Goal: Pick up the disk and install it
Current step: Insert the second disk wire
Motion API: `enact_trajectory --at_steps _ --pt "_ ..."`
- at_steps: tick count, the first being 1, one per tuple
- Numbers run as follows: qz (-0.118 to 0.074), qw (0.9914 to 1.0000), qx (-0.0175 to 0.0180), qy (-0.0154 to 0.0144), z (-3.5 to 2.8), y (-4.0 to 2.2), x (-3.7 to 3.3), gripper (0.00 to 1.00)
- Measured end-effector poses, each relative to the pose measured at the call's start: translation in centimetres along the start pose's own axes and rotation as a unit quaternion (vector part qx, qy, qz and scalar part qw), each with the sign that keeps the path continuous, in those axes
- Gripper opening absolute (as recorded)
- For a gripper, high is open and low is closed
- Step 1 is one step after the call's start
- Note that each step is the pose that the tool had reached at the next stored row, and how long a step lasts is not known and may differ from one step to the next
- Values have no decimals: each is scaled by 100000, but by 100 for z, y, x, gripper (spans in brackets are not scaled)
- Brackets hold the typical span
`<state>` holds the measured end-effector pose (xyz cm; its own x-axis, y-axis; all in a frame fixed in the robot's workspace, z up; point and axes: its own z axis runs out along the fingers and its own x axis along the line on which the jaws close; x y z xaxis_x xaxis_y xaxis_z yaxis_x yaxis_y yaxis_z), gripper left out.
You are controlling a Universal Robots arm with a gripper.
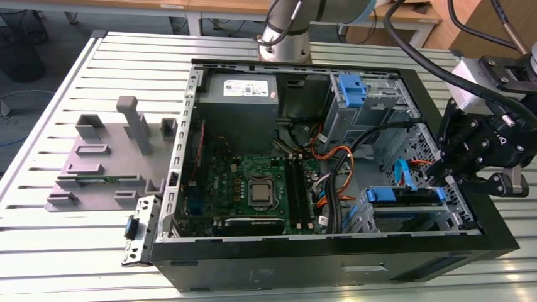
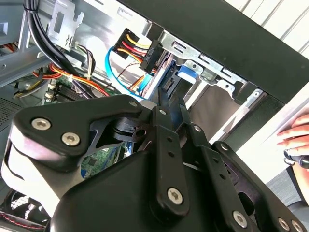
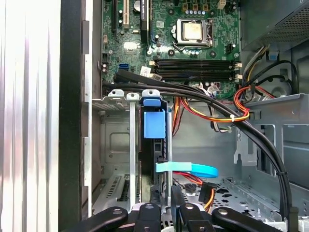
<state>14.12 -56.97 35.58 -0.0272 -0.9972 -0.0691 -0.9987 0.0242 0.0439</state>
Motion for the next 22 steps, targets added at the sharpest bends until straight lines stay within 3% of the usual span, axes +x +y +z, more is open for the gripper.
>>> enact_trajectory --at_steps 8,22 --pt "3 100000 2 12 -1 1 -20 24" --pt "3 100000 1 16 17 2 -160 24"
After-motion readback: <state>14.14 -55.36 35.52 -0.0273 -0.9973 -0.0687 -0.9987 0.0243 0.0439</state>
